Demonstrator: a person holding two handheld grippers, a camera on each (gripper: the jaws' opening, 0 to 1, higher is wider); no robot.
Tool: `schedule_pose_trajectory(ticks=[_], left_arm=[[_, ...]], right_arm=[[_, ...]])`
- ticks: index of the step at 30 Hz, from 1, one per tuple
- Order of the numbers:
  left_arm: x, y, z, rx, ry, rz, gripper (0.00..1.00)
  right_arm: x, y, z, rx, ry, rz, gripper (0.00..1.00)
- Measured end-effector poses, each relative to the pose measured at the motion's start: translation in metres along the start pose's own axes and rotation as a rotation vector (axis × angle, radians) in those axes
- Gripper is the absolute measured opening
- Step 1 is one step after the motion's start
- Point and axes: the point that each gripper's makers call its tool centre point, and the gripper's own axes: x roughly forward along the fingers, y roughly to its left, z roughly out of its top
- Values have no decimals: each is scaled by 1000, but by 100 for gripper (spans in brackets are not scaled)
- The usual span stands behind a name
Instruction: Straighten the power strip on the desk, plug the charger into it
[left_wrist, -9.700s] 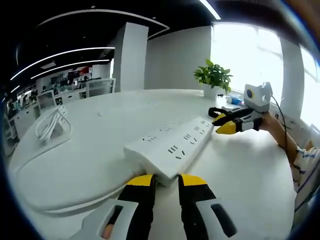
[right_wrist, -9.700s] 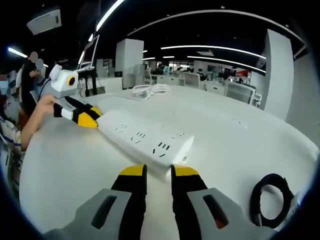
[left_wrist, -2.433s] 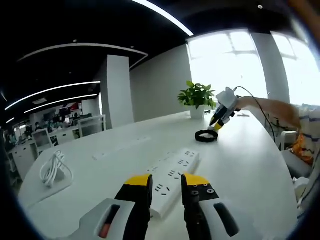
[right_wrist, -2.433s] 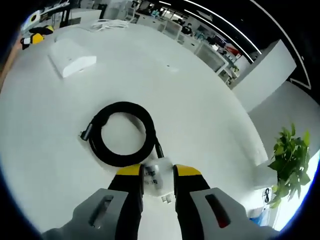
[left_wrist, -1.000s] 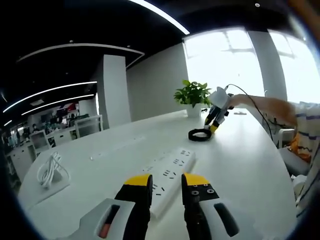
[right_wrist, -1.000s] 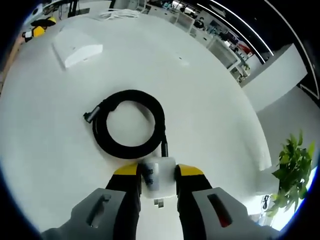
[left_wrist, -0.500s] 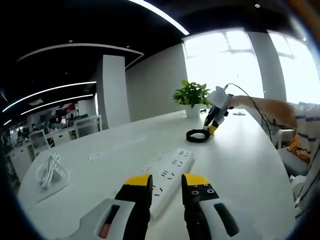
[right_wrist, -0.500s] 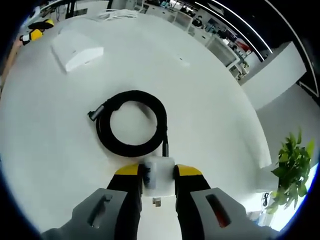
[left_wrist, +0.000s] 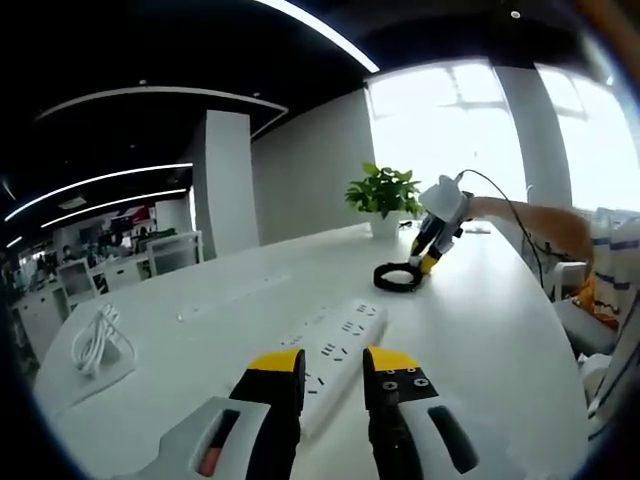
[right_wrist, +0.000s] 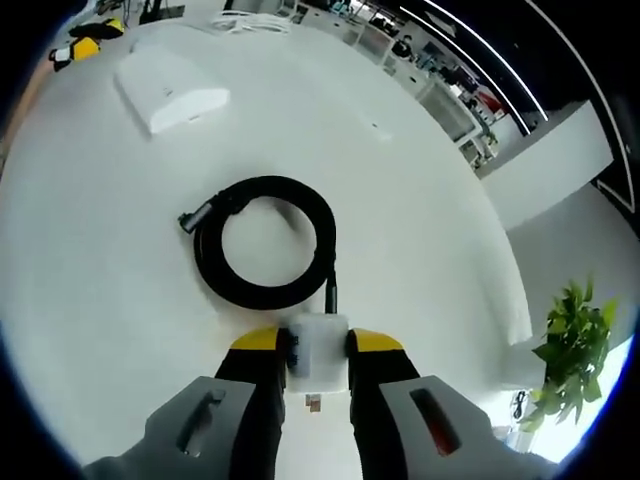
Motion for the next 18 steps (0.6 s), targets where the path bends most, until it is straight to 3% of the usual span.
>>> schedule_pose_trajectory(ticks=[18], left_arm=[[3,-3,-1,-11,3,-23,23]], right_arm=[[-7,30,28,-62,-2,7,22]])
